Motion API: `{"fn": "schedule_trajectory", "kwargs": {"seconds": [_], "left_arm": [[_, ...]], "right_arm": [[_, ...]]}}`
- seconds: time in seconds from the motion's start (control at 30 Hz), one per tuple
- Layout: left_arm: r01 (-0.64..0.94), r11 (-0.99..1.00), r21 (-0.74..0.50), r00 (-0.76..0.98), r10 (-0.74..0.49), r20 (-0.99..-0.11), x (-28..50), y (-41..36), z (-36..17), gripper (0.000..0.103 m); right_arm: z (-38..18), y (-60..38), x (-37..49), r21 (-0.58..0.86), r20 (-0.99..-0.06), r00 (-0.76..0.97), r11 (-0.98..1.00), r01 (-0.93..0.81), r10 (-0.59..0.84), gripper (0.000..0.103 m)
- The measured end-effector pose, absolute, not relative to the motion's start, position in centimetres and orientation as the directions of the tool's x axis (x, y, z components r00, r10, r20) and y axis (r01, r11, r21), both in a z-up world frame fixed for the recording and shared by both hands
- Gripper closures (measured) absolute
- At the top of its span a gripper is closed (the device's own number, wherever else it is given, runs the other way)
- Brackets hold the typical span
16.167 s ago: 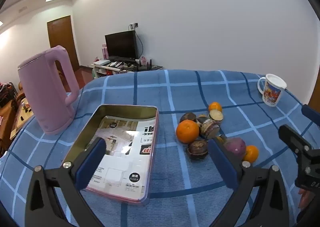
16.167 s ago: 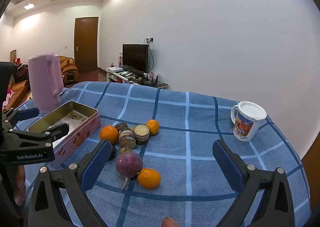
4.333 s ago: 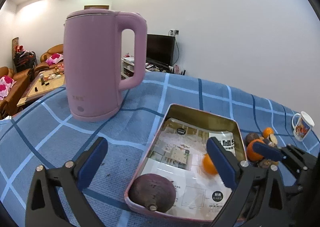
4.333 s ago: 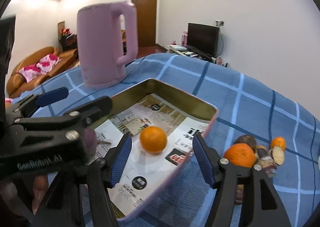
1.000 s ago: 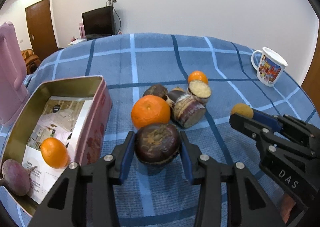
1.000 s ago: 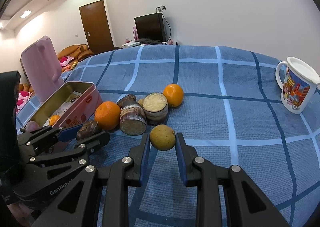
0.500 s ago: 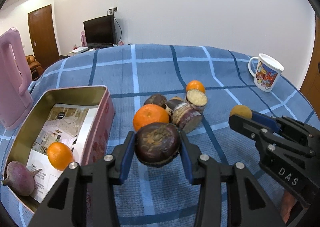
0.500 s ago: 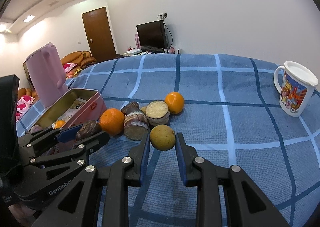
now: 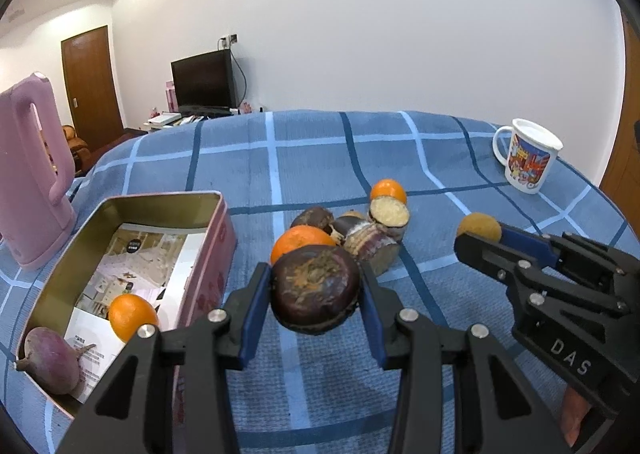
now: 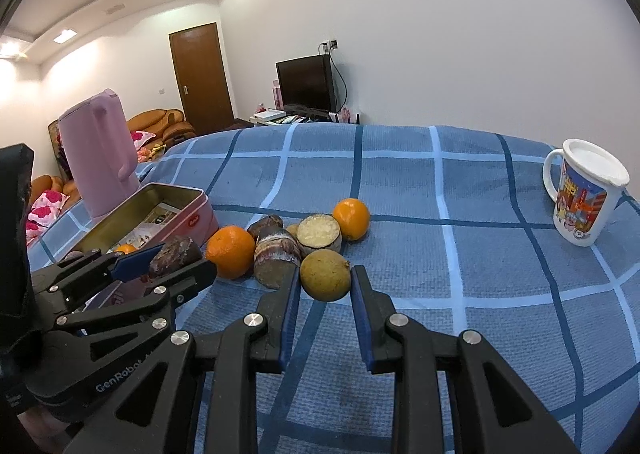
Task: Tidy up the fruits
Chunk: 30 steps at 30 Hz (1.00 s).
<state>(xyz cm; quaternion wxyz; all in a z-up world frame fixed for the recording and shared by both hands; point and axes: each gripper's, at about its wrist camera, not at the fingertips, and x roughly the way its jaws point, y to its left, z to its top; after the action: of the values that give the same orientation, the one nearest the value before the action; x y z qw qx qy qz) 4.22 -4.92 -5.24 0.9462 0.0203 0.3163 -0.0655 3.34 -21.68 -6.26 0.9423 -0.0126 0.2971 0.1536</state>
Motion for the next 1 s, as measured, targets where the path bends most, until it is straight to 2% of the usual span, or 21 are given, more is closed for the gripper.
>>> {"fn": "schedule_trajectory", "kwargs": {"seconds": [1.0], "left_arm": [[0.125, 0.992, 0.021, 0.860, -0.098, -0.501, 2.3, -4.9, -4.1, 0.059]], "right_arm": [[-5.7, -21.4, 2.1, 0.038, -0.510, 0.808, 0.946, -0.321, 0.294, 0.076]]}}
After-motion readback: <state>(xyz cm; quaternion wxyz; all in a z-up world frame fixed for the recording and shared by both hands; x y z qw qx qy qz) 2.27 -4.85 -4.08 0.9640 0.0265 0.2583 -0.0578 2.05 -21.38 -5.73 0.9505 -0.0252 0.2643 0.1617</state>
